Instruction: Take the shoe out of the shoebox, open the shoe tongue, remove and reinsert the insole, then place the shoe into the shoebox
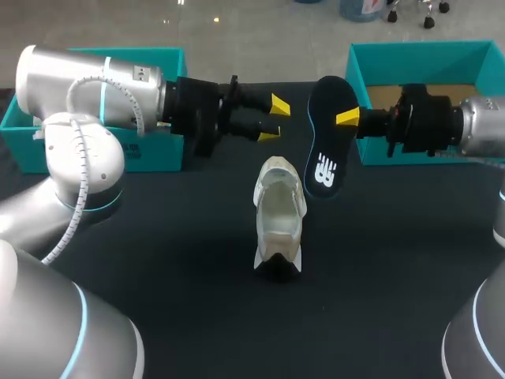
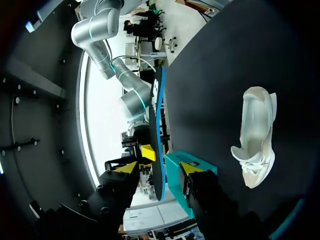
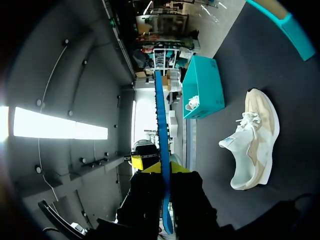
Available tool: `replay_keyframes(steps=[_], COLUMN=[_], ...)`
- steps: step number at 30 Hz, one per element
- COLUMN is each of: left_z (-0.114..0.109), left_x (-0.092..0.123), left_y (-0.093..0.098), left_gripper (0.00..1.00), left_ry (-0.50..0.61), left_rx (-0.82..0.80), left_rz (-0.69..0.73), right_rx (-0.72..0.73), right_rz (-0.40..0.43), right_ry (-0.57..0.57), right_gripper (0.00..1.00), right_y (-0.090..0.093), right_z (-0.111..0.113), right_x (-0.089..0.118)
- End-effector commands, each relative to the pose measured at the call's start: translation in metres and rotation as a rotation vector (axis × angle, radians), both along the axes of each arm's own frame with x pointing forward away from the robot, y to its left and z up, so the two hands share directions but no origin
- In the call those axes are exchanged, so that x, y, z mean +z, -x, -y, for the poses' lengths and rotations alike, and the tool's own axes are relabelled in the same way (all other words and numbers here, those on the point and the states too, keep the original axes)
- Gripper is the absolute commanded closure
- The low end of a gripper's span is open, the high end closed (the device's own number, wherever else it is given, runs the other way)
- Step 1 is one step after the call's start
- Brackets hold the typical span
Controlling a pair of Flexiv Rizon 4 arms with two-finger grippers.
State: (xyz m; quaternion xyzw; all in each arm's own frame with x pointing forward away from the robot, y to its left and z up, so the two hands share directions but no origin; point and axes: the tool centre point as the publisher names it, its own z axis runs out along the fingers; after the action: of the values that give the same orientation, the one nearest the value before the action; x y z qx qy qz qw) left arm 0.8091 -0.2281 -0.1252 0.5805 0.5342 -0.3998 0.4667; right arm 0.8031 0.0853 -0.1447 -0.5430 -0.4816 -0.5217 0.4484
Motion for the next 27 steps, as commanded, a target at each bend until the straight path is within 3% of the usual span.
replay_keyframes(steps=[1,3,12,27], left_z=[0.015,0.020,0.033,0.051], left_x=[-0.004,-0.004,-0.007,-0.013], left_y=[-0.010,-0.012,-0.019,-0.022], left_gripper=[0.57,0.62,0.59,0.71], left_ry=[0.038,0.065,0.084,0.124], left_rx=[-0.017,-0.015,-0.028,-0.022], left_rz=[0.012,0.027,0.042,0.047], right_rx=[0.004,0.010,0.024,0.037], right_rz=[-0.010,-0.012,-0.004,-0.010], right_ry=[0.010,0.010,0.007,0.010], right_gripper=[1.00,1.00,1.00,1.00], right_y=[0.000,0.000,0.000,0.003], right_z=[-0.006,-0.008,-0.013,-0.019], right_x=[0.001,0.001,0.006,0.006])
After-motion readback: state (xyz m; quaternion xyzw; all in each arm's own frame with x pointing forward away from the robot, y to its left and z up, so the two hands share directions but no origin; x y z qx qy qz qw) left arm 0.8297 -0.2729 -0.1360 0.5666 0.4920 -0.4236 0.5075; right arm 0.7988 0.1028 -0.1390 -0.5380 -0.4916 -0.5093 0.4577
